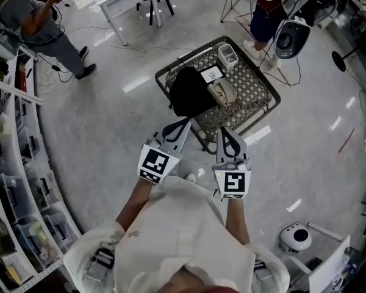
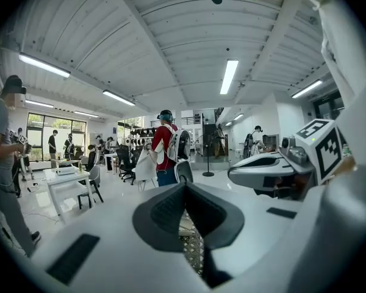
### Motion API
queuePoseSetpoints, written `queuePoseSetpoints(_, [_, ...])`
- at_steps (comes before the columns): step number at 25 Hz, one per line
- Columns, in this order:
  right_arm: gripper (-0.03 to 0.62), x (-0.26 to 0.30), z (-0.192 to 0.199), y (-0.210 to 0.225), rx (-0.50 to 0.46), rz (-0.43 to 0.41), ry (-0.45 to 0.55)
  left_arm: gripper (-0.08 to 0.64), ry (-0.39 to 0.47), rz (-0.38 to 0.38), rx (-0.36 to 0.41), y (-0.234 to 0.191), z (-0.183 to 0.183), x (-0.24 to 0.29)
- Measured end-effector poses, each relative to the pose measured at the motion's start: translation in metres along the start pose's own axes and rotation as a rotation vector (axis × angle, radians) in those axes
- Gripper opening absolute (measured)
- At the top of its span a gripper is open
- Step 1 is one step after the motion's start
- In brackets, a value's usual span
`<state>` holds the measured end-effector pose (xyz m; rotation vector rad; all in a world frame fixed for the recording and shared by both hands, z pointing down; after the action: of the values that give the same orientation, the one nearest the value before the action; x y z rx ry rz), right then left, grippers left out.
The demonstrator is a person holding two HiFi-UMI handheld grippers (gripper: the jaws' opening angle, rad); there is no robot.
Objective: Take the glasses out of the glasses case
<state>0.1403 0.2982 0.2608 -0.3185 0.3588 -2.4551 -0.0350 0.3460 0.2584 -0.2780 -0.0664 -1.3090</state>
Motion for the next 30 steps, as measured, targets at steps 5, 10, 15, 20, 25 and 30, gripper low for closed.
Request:
queuePoseSetpoints(5, [0.006, 0.042, 0.001, 0.011, 0.004, 0.049, -0.020, 0.012, 0.001, 0.057, 0.001, -0.038, -0.014, 0.034])
queuePoseSetpoints(10, [0.006, 0.077, 0.003, 0.020, 0.020, 0.109, -0.058, 0.012, -0.011, 0.112, 0.013, -0.076, -0.027, 0.062])
queuePoseSetpoints(15, [0.006, 0.112, 0.001, 0.019, 0.023, 0.156, -0.101, 0.012, -0.019, 0.160, 0.015, -0.115, -0.034, 0.079])
queuePoseSetpoints(20, [0.006, 0.140, 0.000, 0.015, 0.026, 0.192, -0.136, 0.012, -0.047, 0.199, -0.005, -0.146, -0.030, 0.093])
queuePoseSetpoints(25, [0.006, 0.153, 0.011, 0.015, 0.041, 0.206, -0.193, 0.012, -0.075, 0.234, -0.033, -0.158, -0.019, 0.111])
queuePoseSetpoints(30, [0.006, 0.161, 0.029, 0.026, 0.063, 0.222, -0.239, 0.012, -0.105, 0.256, -0.042, -0.161, -0.008, 0.134])
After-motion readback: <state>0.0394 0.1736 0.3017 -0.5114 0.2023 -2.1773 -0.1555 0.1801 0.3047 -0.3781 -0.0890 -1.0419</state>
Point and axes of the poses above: the fingertips, and each gripper's own axes: x forward along the fingers, y to its right, z out of its underside, the point moved 8 cm from there along -x, backward along the fingers, and after that the axes turned 11 degrees about -x, right-handed, at the moved point
